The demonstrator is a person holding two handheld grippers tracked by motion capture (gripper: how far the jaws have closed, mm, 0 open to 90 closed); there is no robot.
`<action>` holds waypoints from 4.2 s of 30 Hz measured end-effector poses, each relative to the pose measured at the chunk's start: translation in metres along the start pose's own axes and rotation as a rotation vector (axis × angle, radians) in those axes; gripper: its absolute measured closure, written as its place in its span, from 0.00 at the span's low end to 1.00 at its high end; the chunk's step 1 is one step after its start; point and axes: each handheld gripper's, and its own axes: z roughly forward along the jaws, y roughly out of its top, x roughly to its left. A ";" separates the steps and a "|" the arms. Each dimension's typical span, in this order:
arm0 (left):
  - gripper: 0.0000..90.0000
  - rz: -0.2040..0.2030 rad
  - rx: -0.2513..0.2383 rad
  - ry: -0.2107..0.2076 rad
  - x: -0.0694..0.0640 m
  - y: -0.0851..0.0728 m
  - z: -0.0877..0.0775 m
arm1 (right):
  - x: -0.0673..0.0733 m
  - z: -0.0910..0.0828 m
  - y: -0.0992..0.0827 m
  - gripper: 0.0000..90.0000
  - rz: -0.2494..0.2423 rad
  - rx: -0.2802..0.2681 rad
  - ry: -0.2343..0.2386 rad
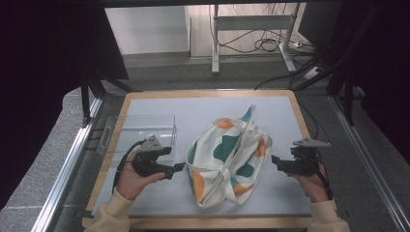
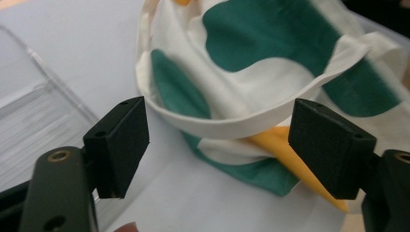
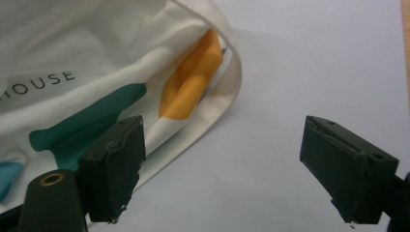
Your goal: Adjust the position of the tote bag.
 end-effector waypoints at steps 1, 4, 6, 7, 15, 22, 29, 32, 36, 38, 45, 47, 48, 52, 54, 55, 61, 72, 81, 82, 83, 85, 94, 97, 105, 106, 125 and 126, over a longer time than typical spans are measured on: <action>0.25 0.004 0.001 -0.007 -0.002 0.000 0.000 | 0.000 0.000 0.000 0.19 0.001 0.000 0.001; 0.24 -0.009 -0.001 -0.035 -0.006 0.001 0.000 | -0.001 0.000 -0.001 0.18 -0.002 0.001 -0.003; 0.24 -0.012 0.012 -0.042 -0.008 0.002 0.001 | -0.001 -0.001 -0.001 0.19 0.001 -0.004 -0.001; 0.24 -0.009 0.016 -0.043 -0.010 0.002 0.002 | -0.001 -0.002 0.000 0.19 0.001 -0.008 -0.001; 0.22 0.050 0.036 -0.062 -0.023 -0.001 0.005 | -0.002 -0.003 0.001 0.19 0.007 -0.018 -0.010; 0.19 0.093 0.015 -0.090 -0.034 -0.006 0.001 | 0.000 0.000 0.000 0.18 -0.005 -0.006 -0.014; 0.17 0.135 0.025 -0.147 -0.051 -0.016 0.001 | 0.000 0.001 0.000 0.19 -0.002 -0.007 -0.017; 0.17 0.171 0.031 -0.177 -0.059 -0.018 0.003 | 0.001 0.002 0.000 0.18 -0.003 -0.003 -0.017; 0.17 0.186 0.054 -0.201 -0.070 -0.021 0.011 | 0.002 0.003 0.000 0.18 -0.008 0.005 -0.013; 0.17 0.195 0.073 -0.214 -0.075 -0.023 0.018 | 0.003 0.004 0.000 0.18 -0.008 0.006 -0.014; 0.15 0.234 0.114 -0.250 -0.087 -0.028 0.033 | 0.003 0.005 0.000 0.18 -0.011 0.010 -0.016; 0.16 0.230 0.115 -0.245 -0.089 -0.030 0.037 | 0.002 0.005 0.000 0.18 -0.011 0.012 -0.017; 0.18 0.240 0.121 -0.233 -0.089 -0.030 0.038 | 0.002 0.005 0.000 0.18 -0.010 0.012 -0.017; 0.31 0.227 0.110 -0.202 -0.087 -0.033 0.040 | 0.003 0.005 0.000 0.18 -0.011 0.009 -0.017; 0.36 0.218 0.101 -0.208 -0.086 -0.034 0.040 | 0.003 0.005 0.000 0.18 -0.013 0.010 -0.018; 0.39 0.224 0.102 -0.211 -0.085 -0.034 0.040 | 0.003 0.005 0.000 0.18 -0.013 0.011 -0.018; 0.70 0.199 0.082 -0.216 -0.082 -0.033 0.037 | 0.004 0.005 0.000 0.18 -0.011 0.008 -0.018; 0.83 0.138 0.086 -0.218 -0.073 -0.035 0.037 | 0.003 0.005 0.001 0.18 -0.007 0.005 -0.017; 0.83 0.138 0.085 -0.211 -0.073 -0.034 0.036 | 0.005 0.000 0.005 0.20 -0.012 -0.017 -0.005; 0.83 0.140 0.084 -0.211 -0.073 -0.034 0.036 | 0.005 0.000 0.006 0.20 -0.015 -0.021 -0.005; 0.83 0.140 0.084 -0.211 -0.073 -0.034 0.036 | 0.005 -0.001 0.007 0.21 -0.016 -0.027 -0.002; 0.83 0.140 0.080 -0.210 -0.074 -0.034 0.036 | 0.005 -0.003 0.012 0.22 -0.001 -0.036 0.016; 0.83 0.153 0.081 -0.215 -0.075 -0.035 0.036 | 0.016 -0.005 0.058 0.25 -0.040 -0.048 0.024; 0.83 0.154 0.078 -0.215 -0.075 -0.035 0.036 | 0.018 0.000 0.075 0.26 -0.051 -0.043 0.028; 0.83 0.153 0.080 -0.218 -0.075 -0.035 0.036 | 0.019 0.022 0.111 0.26 -0.029 -0.010 0.051; 0.83 0.157 0.083 -0.217 -0.074 -0.035 0.036 | 0.018 0.025 0.115 0.27 -0.025 -0.004 0.048; 0.83 0.164 0.087 -0.220 -0.073 -0.035 0.036 | 0.007 0.079 0.154 0.30 0.062 0.049 0.023; 0.83 0.162 0.086 -0.219 -0.073 -0.036 0.036 | 0.008 0.082 0.154 0.30 0.055 0.062 0.019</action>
